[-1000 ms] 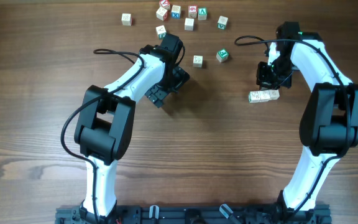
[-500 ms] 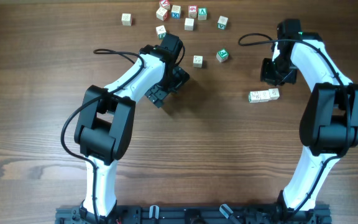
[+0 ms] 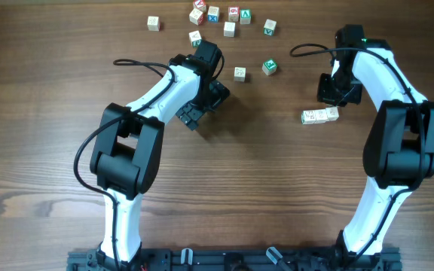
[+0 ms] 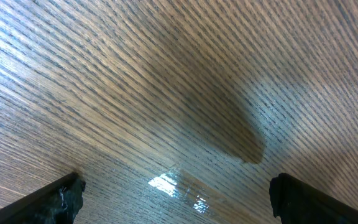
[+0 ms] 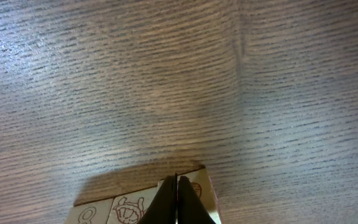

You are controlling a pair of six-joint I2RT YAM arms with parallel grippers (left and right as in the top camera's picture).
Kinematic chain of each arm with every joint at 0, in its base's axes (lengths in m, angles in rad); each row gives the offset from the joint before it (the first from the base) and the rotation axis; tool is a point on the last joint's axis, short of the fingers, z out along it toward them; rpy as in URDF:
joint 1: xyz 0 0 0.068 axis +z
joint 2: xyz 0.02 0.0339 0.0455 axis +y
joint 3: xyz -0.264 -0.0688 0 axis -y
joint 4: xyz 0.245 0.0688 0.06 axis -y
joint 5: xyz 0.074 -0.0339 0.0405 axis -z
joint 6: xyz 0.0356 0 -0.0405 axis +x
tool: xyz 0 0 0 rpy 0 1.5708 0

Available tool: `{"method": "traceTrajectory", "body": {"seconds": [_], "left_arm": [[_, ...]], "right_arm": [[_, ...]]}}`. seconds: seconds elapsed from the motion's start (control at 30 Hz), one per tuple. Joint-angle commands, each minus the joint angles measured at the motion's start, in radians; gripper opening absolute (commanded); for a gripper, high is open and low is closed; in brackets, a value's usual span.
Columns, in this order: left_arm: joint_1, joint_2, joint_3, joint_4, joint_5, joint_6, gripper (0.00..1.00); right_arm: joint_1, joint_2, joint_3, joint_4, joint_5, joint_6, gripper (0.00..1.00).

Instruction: Form a horizontal line

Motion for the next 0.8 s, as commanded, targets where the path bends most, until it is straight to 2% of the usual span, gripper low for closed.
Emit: {"method": "traceTrajectory", "body": {"seconds": [0.0,0.77], "left_arm": [[-0.001,-0.001,-0.022,0.013,-0.018,-0.002,1.0],[-0.001,-0.001,-0.022,0.013,-0.018,-0.002,1.0]], "right_arm": [[0.003,0.015,-0.006,-0.007,0.018,0.023,0.04],[0.002,0.015,-0.006,0.014,0.018,0.026,0.05]]}}
